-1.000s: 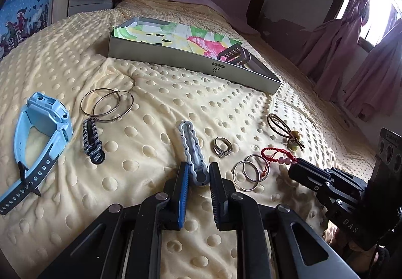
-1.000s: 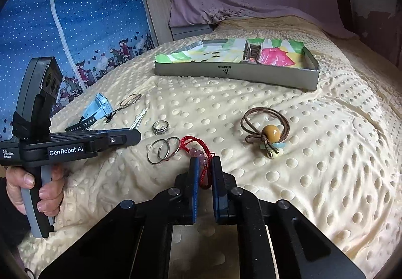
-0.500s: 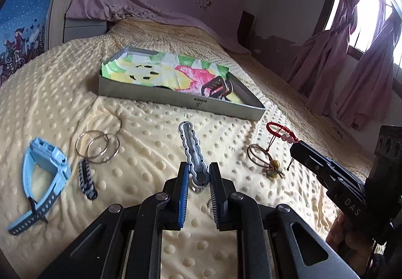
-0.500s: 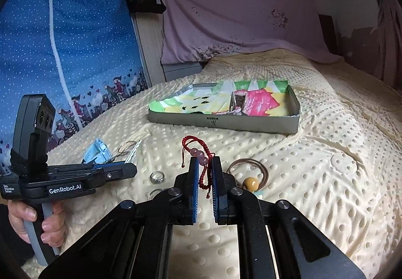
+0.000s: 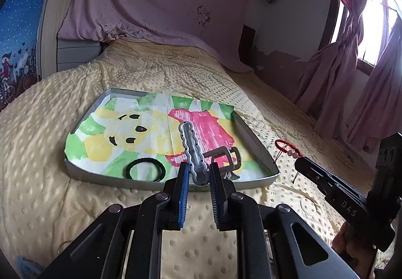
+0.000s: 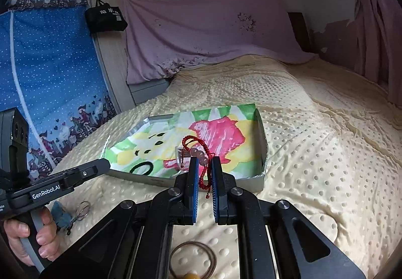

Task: Organize jewelry
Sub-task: 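Carry both items into the metal tray and open both tools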

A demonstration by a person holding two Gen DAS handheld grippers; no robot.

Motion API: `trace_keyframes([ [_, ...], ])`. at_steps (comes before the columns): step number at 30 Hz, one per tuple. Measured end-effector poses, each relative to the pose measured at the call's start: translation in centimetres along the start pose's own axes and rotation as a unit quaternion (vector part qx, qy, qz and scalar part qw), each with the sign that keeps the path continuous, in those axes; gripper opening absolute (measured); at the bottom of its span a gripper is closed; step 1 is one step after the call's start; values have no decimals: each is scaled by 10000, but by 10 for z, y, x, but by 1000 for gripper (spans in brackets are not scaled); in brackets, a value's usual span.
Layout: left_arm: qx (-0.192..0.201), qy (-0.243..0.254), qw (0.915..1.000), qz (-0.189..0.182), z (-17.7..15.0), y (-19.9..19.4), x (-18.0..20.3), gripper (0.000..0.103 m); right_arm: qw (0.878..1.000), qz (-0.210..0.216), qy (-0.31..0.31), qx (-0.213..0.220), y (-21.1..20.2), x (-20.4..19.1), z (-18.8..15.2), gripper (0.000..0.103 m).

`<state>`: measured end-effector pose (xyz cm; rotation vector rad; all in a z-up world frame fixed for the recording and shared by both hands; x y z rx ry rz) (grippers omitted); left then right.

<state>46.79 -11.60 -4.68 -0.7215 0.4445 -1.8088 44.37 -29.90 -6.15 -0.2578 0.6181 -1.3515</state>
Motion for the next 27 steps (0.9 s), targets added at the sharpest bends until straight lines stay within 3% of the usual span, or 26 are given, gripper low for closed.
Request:
trace_keyframes([
  [12,-724,-286,9966,253,1,69,-19,15,9969,-200,122,-745,79,12,2,9],
  [20,-1093,-298,9930,335,-2,82,-20,16,9922,-240,165,-1209,101,14,-11,9],
  [27,-1091,-256,9927,445,-2,83,-20,16,9917,-212,125,-1264,103,14,-12,9],
])
Point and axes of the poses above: each gripper's, at about its wrist camera, not at the fingertips, and y roughly the way its jaws point, x to its right, z to its top, the point moved 6 cm from there along y, roughly the way its jaws point, and after that the axes turned 5 degrees about -x, right-handed, at the moved point
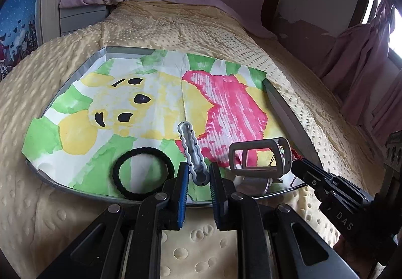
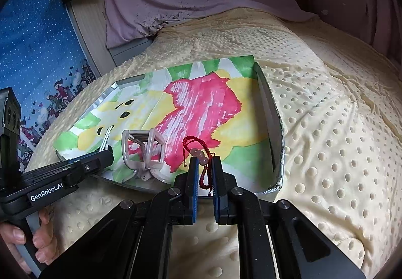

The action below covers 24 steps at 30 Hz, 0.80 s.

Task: Organize jewelry
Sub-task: 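Carry both items into the metal tray and open both tools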

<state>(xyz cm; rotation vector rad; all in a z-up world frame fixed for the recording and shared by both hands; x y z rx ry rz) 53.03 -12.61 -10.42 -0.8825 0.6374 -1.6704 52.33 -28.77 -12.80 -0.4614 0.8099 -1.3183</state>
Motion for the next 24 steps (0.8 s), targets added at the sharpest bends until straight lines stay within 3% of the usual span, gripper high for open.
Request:
trace_keyframes([
  [8,27,12,10000,59,-1,-1,2,20,10000,51,45,15,0,0,0,11],
  [11,66,33,10000,52,-2,-3,3,25,9999,72,60,76,-2,1,-1,18],
  [14,170,31,9998,79,-2,-8,5,44,9998,69,75,171,-7,2,-2,28],
  [15,226,29,9997,110,-2,-10,4,56,9997,63,73,203,-9,3,-2,30],
  [19,325,-15,9994,103,-3,-16,3,58,9994,62,135,327,-16,9,-4,31],
  [23,459,-15,9988,168,-5,-24,1,60,9983,125,207,536,-26,14,-6,44],
  [24,515,-12,9985,183,-6,-26,1,66,9979,144,213,596,-29,15,-6,44],
])
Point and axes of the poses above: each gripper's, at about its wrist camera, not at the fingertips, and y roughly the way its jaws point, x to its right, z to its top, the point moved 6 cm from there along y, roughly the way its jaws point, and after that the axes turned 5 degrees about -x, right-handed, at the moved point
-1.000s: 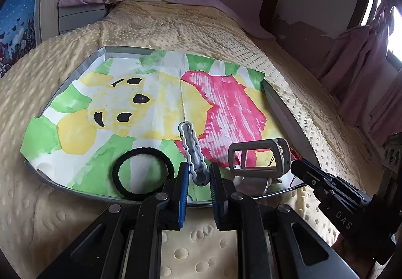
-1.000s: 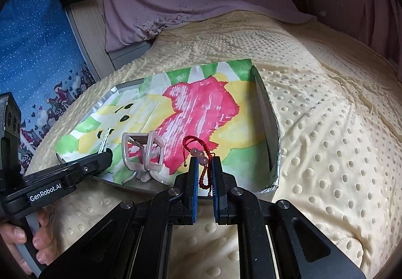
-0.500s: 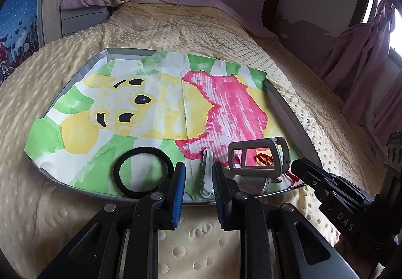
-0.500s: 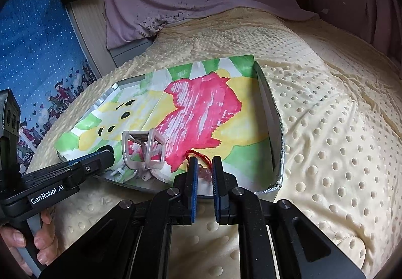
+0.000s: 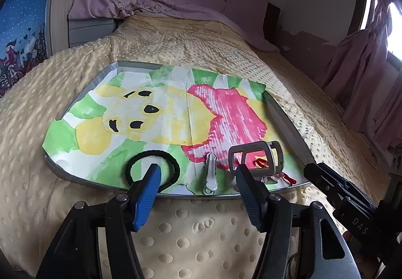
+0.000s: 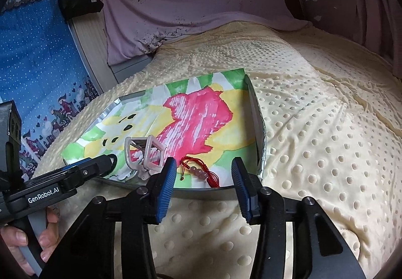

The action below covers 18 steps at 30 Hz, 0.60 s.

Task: Organize jewelry
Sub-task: 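Carry both items into the metal tray and open both tools, then withdraw both tools from the tray back toward the remaining jewelry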

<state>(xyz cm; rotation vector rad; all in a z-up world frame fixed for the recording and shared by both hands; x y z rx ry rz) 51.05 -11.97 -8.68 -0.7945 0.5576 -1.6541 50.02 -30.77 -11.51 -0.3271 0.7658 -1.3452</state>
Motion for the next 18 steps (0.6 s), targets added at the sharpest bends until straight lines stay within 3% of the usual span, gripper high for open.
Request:
trace_keyframes([
  [2,172,-4,9998,68,-2,-8,-1,77,9999,21,14,120,-6,1,0,53],
  [5,388,32,9992,82,-4,-21,-1,81,9995,66,5,298,-17,0,-2,67],
  [9,709,-53,9974,122,-8,-41,-6,94,9987,61,-41,508,-32,-1,-5,86],
  [18,1287,-168,9911,298,-28,-83,-18,100,9947,90,-46,1025,-74,-2,-16,96],
])
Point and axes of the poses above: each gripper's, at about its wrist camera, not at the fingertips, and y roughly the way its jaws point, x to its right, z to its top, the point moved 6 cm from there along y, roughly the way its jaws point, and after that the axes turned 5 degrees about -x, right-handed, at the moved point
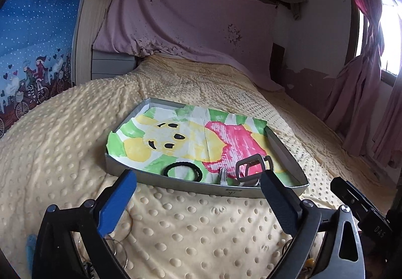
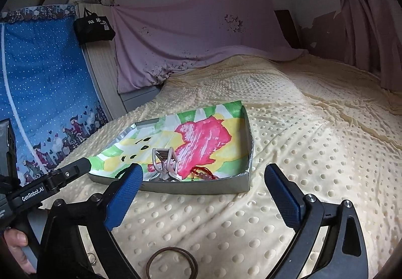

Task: Organize jewelry
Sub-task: 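Withdraw both tools from the tray back toward the remaining jewelry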

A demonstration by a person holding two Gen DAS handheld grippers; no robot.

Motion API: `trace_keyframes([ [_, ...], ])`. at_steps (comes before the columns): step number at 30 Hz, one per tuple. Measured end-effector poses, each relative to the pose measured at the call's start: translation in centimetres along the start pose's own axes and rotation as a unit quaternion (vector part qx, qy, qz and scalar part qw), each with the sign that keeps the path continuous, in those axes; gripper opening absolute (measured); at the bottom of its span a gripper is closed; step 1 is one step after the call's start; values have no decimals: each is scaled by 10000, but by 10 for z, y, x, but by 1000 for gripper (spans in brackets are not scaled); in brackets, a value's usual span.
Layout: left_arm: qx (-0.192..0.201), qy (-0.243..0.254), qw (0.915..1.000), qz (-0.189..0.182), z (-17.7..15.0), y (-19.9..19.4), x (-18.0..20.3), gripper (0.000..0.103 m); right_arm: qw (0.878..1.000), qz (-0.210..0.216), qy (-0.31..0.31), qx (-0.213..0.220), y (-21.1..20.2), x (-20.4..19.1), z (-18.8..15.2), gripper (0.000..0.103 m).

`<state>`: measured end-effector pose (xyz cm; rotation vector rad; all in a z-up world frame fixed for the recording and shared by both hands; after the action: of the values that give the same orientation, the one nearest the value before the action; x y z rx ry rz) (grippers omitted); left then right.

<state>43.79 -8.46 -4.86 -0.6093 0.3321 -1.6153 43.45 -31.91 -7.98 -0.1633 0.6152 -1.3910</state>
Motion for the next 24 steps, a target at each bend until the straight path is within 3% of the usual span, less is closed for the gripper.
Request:
trace_keyframes([
  [15,470,235,9984,219,-32,-77,-10,101,9982,-31,-499,340,-77,-20,-22,97],
  [24,219,272,9992,194,-64,-96,-19,101,9977,-6,-665,102,-100,-16,-47,97],
])
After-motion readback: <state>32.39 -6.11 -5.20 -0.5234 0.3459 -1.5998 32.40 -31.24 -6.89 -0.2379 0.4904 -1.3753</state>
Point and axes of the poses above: each gripper's, at about its wrist camera, not at the fingertips, and y roughly the way its jaws point, x to its right, z to its top, the point moved 6 cm from there along y, roughly the way its jaws point, and after that the axes turned 5 degrees about -x, right-handed, at the moved point
